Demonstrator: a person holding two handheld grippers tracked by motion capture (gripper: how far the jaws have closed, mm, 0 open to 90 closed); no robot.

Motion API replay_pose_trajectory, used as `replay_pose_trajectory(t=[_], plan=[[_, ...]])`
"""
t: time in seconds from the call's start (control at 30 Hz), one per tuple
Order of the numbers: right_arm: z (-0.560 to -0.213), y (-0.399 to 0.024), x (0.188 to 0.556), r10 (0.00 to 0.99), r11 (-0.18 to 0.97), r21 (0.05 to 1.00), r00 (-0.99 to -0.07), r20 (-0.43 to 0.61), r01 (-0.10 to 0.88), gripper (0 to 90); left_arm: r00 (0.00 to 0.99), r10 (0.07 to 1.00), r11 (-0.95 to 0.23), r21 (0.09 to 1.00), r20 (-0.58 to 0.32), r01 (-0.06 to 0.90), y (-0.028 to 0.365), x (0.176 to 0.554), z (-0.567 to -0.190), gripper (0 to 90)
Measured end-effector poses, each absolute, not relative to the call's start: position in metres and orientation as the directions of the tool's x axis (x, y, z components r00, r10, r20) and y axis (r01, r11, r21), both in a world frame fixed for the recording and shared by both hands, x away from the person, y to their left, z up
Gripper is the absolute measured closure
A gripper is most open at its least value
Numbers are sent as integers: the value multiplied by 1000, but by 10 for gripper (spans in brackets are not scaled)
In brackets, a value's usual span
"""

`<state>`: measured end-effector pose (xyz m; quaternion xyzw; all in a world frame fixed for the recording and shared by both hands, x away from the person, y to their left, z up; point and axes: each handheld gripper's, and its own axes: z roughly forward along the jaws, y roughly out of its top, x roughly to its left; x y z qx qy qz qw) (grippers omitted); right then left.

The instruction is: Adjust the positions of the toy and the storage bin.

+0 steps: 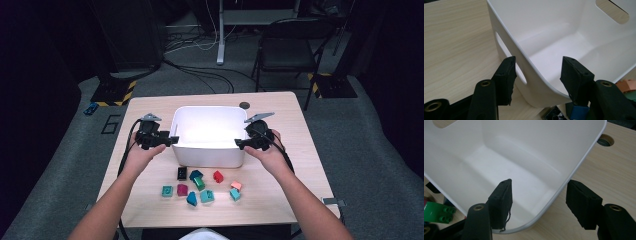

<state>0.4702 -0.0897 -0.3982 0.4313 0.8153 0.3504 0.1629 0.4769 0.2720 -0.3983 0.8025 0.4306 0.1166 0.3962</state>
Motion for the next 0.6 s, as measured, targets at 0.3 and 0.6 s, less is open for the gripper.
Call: replay_pose_trajectory(t=[0.3, 0.6], plan=[[-403, -86, 475, 808, 401, 710, -589, 24, 579, 366, 598, 793, -346, 719, -119, 602, 266, 470, -398, 445], [-406, -90, 483, 791, 416, 707, -611, 29, 572, 368, 565, 808, -281, 731, -170, 622, 264, 462, -402, 443]])
